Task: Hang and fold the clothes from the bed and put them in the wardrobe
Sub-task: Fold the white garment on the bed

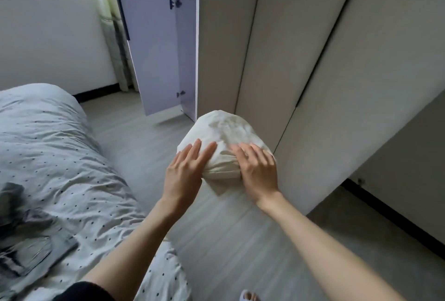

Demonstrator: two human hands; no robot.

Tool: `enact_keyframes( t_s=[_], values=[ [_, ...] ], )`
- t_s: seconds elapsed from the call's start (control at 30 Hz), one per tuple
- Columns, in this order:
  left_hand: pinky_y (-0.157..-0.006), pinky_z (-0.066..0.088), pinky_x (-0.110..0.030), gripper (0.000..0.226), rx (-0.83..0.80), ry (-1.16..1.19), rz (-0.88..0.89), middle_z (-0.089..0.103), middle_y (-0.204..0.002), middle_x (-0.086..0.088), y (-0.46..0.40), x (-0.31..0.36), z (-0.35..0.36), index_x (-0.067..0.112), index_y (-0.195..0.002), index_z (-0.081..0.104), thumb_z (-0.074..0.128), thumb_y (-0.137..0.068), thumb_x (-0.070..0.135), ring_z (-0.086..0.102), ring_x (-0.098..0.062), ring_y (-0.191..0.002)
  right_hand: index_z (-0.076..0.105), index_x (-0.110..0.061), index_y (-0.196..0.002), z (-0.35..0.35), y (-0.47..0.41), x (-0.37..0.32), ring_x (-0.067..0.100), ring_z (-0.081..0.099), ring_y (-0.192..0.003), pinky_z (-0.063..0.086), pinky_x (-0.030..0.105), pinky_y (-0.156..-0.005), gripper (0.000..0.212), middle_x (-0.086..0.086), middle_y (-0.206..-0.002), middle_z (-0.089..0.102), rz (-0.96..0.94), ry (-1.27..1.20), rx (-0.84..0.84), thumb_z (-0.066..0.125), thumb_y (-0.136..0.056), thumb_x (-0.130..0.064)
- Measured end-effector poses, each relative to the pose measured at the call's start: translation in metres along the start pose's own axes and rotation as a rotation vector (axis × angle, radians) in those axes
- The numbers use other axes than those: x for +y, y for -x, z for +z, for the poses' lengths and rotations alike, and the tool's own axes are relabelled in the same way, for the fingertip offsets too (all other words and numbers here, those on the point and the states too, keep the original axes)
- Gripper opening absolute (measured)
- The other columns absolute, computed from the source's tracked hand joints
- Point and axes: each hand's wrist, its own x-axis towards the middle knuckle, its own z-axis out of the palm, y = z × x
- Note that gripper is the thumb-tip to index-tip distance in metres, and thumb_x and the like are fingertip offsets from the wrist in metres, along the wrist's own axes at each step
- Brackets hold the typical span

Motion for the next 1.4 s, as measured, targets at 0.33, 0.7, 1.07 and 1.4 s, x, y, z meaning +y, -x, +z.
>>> enact_keyframes(
  t_s=[0.33, 0.7, 1.07, 1.4],
  values=[
    [-0.073, 0.054, -0.05, 0.057, 0.106, -0.144, -0.315, 0.059, -0.126, -0.019, -0.13, -0.058, 0.013, 0.013, -0.126, 0.06, 0.061, -0.076, -0.013, 0.059, -0.037, -0.112, 0.071, -0.016, -0.094, 0.103, -0.171, 0.026, 0.024, 0.067, -0.078, 0.053, 0.032, -0.063, 0.024, 0.001, -0.086, 0.069, -0.213, -0.252, -0.006, 0.064, -0.074, -0.004],
    [-0.065, 0.054, -0.044, 0.056, 0.185, -0.253, -0.361, 0.063, -0.12, -0.014, -0.315, -0.273, -0.018, 0.014, -0.127, 0.059, 0.06, -0.077, -0.01, 0.064, -0.034, -0.099, 0.068, -0.013, -0.1, 0.248, -0.413, -0.069, 0.029, 0.066, -0.077, 0.051, 0.036, -0.063, 0.027, 0.006, -0.084, 0.069, -0.25, -0.288, -0.102, 0.056, -0.079, -0.002],
    [-0.069, 0.044, -0.032, 0.06, 0.225, -0.223, -0.224, 0.056, -0.127, 0.007, -0.558, -0.454, -0.048, 0.031, -0.136, 0.046, 0.053, -0.084, 0.003, 0.056, -0.021, -0.11, 0.071, -0.016, -0.085, 0.361, -0.666, -0.102, 0.022, 0.065, -0.065, 0.051, 0.03, -0.053, 0.027, -0.001, -0.07, 0.065, -0.19, -0.057, 0.112, 0.073, -0.061, -0.003],
    [-0.07, 0.044, -0.033, 0.06, 0.395, -0.211, 0.067, 0.052, -0.128, 0.008, -0.828, -0.527, -0.073, 0.035, -0.139, 0.039, 0.047, -0.087, 0.006, 0.053, -0.021, -0.109, 0.072, -0.01, -0.094, 0.41, -0.904, -0.044, 0.026, 0.068, -0.076, 0.054, 0.035, -0.062, 0.026, 0.006, -0.081, 0.07, -0.105, 0.107, 0.407, 0.071, -0.069, -0.003]
  ],
)
